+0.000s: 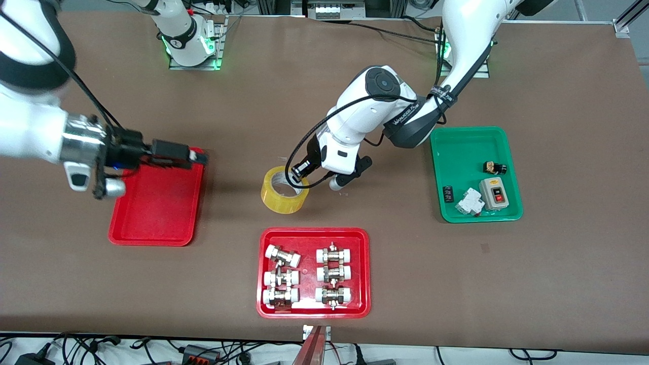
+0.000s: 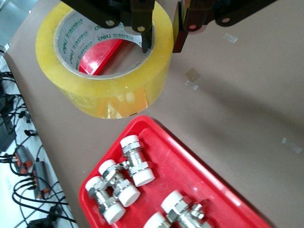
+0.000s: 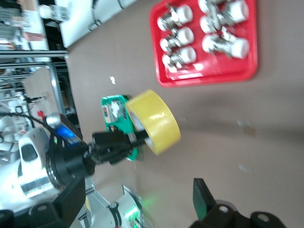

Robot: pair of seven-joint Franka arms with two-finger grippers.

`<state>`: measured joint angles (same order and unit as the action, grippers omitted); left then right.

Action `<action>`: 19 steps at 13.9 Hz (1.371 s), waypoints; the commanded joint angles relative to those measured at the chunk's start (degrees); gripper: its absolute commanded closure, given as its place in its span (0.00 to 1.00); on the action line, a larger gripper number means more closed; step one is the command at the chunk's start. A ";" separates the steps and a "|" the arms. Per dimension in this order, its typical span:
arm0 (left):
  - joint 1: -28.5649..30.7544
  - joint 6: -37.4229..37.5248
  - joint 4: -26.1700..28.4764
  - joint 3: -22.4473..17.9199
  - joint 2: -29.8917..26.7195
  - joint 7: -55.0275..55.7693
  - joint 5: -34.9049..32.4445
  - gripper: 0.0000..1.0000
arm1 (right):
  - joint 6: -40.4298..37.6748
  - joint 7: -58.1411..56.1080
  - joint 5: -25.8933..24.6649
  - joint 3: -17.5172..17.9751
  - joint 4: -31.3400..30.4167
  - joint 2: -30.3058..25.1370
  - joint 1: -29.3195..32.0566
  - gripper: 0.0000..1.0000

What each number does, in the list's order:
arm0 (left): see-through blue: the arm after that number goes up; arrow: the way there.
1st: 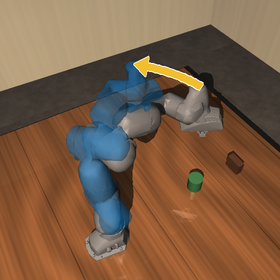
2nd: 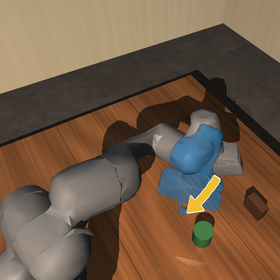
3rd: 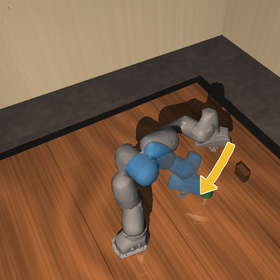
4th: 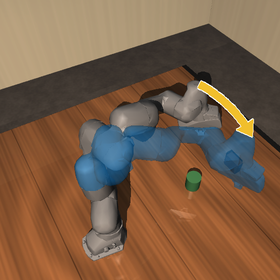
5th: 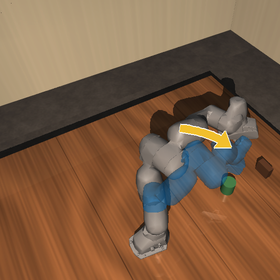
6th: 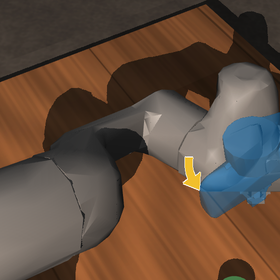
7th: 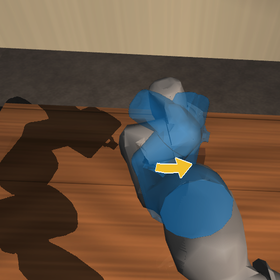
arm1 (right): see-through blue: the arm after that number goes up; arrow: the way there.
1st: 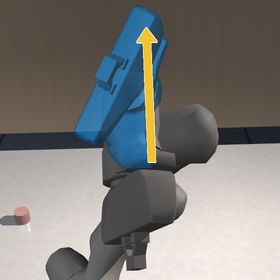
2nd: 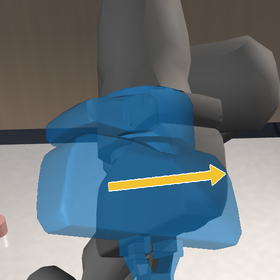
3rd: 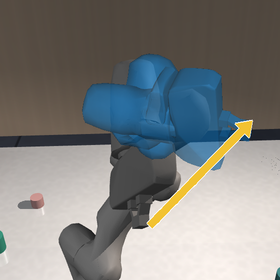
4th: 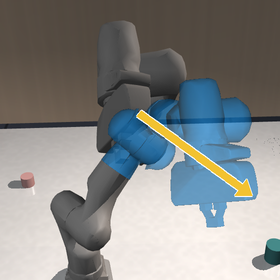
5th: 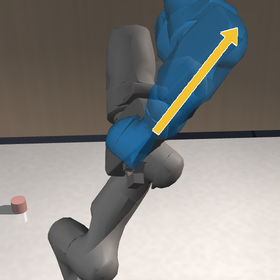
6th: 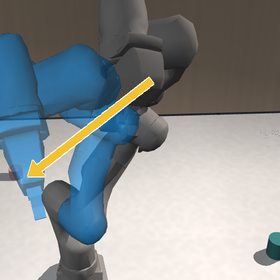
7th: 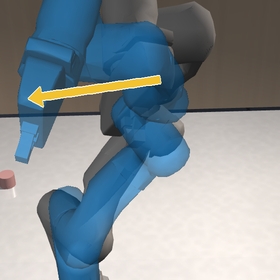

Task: Left arm passes tape to right arm into tray
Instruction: 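Grasp the tape roll's rim with the right gripper beside the left gripper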

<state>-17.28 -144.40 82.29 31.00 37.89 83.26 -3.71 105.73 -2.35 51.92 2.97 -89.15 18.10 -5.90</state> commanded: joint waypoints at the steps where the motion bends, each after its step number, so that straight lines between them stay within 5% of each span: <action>1: -0.74 -2.29 -0.81 -0.06 0.78 -0.74 -0.16 1.00 | 5.52 -7.20 3.71 0.02 1.61 3.69 -2.70 0.00; 7: -1.62 -2.29 -1.26 0.03 1.48 4.45 2.48 1.00 | 14.49 -21.89 3.81 0.02 2.40 9.67 -8.33 0.00; 16: -1.62 -2.38 -1.35 0.03 1.83 3.92 2.48 1.00 | 18.20 -23.58 3.81 0.02 2.22 12.58 -10.80 0.01; 18: -1.62 -2.38 -1.35 0.03 1.83 3.92 2.48 1.00 | 18.11 -23.49 3.72 0.02 2.31 12.58 -10.80 0.53; 19: -1.62 -2.38 -1.35 0.03 1.83 3.92 2.48 1.00 | 18.11 -23.23 3.81 0.02 2.31 12.58 -10.89 0.70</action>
<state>-18.53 -146.13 82.35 31.03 39.13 87.53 -1.96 123.46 -25.02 54.73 3.11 -88.19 29.94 -16.27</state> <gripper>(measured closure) 0.789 0.154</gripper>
